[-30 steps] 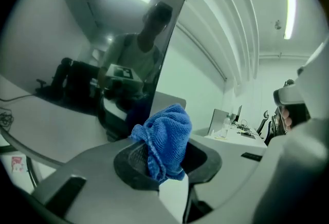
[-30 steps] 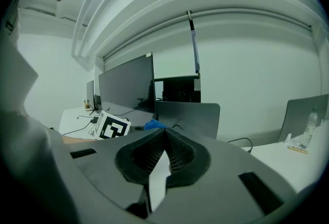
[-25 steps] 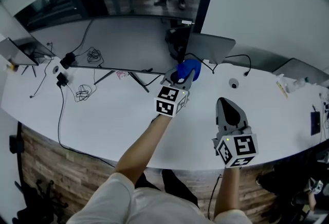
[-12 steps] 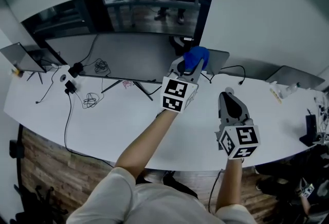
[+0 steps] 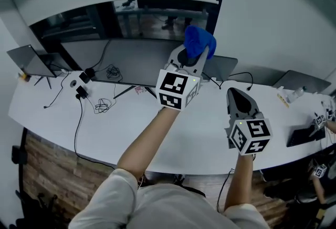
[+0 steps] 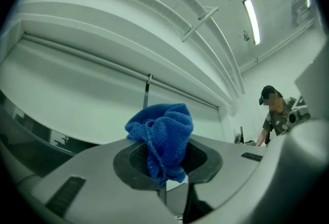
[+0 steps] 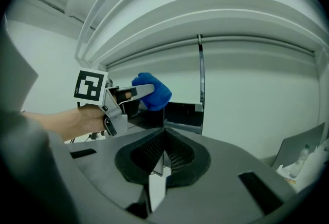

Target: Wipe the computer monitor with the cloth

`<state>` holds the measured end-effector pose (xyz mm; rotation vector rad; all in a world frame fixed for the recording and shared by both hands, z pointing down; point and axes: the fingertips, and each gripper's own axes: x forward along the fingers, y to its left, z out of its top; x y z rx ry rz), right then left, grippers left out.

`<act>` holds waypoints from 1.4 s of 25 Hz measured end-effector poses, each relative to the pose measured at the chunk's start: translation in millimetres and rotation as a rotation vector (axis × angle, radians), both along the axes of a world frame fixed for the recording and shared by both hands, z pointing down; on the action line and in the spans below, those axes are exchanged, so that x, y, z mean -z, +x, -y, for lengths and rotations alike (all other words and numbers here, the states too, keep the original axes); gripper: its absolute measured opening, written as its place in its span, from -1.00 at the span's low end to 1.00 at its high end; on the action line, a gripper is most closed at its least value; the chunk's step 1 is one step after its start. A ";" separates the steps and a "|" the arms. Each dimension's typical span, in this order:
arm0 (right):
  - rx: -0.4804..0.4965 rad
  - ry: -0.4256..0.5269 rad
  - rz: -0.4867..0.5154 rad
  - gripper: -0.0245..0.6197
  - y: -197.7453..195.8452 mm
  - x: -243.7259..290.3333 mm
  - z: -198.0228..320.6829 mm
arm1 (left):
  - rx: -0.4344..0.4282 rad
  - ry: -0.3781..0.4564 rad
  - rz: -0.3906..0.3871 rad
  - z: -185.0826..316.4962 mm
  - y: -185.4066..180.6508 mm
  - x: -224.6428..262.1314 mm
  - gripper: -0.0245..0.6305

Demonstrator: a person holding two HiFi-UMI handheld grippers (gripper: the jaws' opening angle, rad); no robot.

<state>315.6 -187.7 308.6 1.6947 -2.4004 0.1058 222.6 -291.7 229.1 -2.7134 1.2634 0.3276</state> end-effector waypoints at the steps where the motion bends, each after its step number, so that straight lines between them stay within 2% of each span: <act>1: 0.004 0.008 -0.001 -0.88 -6.8 4.1 -0.3 | 0.013 0.006 0.009 -2.6 -14.4 2.5 -0.60; 6: 0.070 0.064 0.007 -0.88 -59.3 21.5 2.7 | 0.107 -0.002 0.106 -19.3 -104.7 -3.6 -0.60; 11: 0.192 0.108 -0.001 -0.88 -131.7 31.8 5.2 | 0.204 -0.037 0.224 -49.0 -196.5 -19.0 -0.60; 16: 0.273 0.118 -0.039 -0.89 -201.3 22.5 0.2 | 0.261 -0.077 0.329 -87.2 -270.4 -42.0 -0.60; 18: 0.304 0.121 -0.042 -0.89 -223.8 20.5 -2.1 | 0.295 -0.069 0.376 -100.9 -293.2 -48.6 -0.60; 20: 0.328 0.127 -0.044 -0.89 -244.5 20.4 -4.5 | 0.324 -0.041 0.408 -112.5 -311.4 -49.8 -0.60; 24: 0.360 0.123 -0.059 -0.89 -275.3 15.2 -13.2 | 0.330 -0.058 0.370 -135.0 -339.0 -58.1 -0.60; 35: 0.394 0.134 -0.134 -0.89 -321.1 13.1 -15.5 | 0.365 -0.031 0.373 -154.1 -375.2 -52.4 -0.60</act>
